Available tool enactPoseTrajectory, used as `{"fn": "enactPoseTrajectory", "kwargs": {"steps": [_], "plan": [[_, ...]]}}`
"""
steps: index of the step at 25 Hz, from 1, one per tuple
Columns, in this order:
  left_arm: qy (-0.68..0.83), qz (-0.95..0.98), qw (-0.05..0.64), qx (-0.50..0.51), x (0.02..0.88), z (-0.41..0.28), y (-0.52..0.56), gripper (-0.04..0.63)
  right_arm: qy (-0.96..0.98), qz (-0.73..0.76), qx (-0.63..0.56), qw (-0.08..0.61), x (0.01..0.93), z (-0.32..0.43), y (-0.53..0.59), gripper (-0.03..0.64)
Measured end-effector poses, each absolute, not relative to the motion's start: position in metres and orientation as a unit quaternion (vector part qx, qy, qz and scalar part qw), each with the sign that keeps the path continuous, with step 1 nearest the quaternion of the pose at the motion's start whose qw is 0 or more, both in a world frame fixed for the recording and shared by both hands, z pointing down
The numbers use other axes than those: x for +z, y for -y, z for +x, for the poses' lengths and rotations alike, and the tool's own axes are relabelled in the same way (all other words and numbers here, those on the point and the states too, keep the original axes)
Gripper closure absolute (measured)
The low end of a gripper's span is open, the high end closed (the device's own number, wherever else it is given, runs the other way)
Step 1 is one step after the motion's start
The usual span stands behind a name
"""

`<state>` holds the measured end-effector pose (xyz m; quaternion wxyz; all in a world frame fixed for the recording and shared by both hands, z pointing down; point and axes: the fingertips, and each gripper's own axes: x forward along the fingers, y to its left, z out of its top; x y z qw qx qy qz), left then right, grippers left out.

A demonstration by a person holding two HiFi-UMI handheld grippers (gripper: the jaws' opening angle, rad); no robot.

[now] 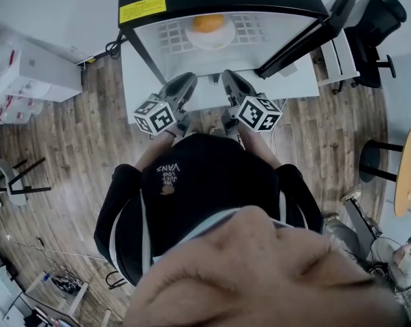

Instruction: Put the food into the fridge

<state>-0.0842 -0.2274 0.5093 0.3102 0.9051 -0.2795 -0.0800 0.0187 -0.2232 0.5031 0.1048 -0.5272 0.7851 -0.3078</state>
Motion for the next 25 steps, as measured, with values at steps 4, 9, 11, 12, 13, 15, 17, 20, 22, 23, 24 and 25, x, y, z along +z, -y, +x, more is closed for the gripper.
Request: {"fn": "enactPoseTrajectory", "kwargs": {"steps": [4, 9, 11, 12, 13, 15, 17, 20, 22, 23, 24, 25], "plan": [[0.271, 0.909, 0.309, -0.077, 0.511, -0.086, 0.227, 0.538, -0.781, -0.535, -0.304, 0.104, 0.506, 0.017, 0.221, 0.598], [0.271, 0.910, 0.303, -0.076, 0.510, -0.087, 0.226, 0.538, -0.781, -0.537, -0.300, 0.104, 0.505, 0.017, 0.219, 0.598], [0.273, 0.910, 0.302, -0.077, 0.510, -0.086, 0.225, 0.538, -0.783, -0.536, -0.299, 0.105, 0.505, 0.017, 0.219, 0.598], [0.275, 0.910, 0.302, -0.077, 0.510, -0.086, 0.224, 0.538, -0.784, -0.535, -0.299, 0.104, 0.505, 0.018, 0.218, 0.598], [0.276, 0.910, 0.301, -0.077, 0.510, -0.085, 0.223, 0.538, -0.785, -0.533, -0.299, 0.102, 0.505, 0.018, 0.218, 0.598], [0.279, 0.910, 0.298, -0.078, 0.509, -0.082, 0.223, 0.538, -0.788, -0.531, -0.296, 0.099, 0.504, 0.021, 0.217, 0.598], [0.283, 0.909, 0.296, -0.080, 0.506, -0.078, 0.221, 0.538, -0.792, -0.527, -0.293, 0.096, 0.501, 0.023, 0.216, 0.598], [0.288, 0.908, 0.294, -0.083, 0.504, -0.072, 0.217, 0.538, -0.797, -0.521, -0.292, 0.093, 0.498, 0.028, 0.213, 0.598], [0.291, 0.907, 0.293, -0.083, 0.503, -0.067, 0.213, 0.538, -0.800, -0.517, -0.291, 0.091, 0.497, 0.032, 0.210, 0.598], [0.293, 0.906, 0.293, -0.082, 0.502, -0.066, 0.211, 0.538, -0.802, -0.515, -0.290, 0.089, 0.496, 0.034, 0.208, 0.598], [0.296, 0.906, 0.291, -0.082, 0.501, -0.064, 0.209, 0.538, -0.804, -0.513, -0.287, 0.086, 0.495, 0.035, 0.206, 0.598], [0.299, 0.906, 0.290, -0.083, 0.500, -0.062, 0.206, 0.538, -0.807, -0.511, -0.284, 0.083, 0.494, 0.037, 0.204, 0.598]]}}
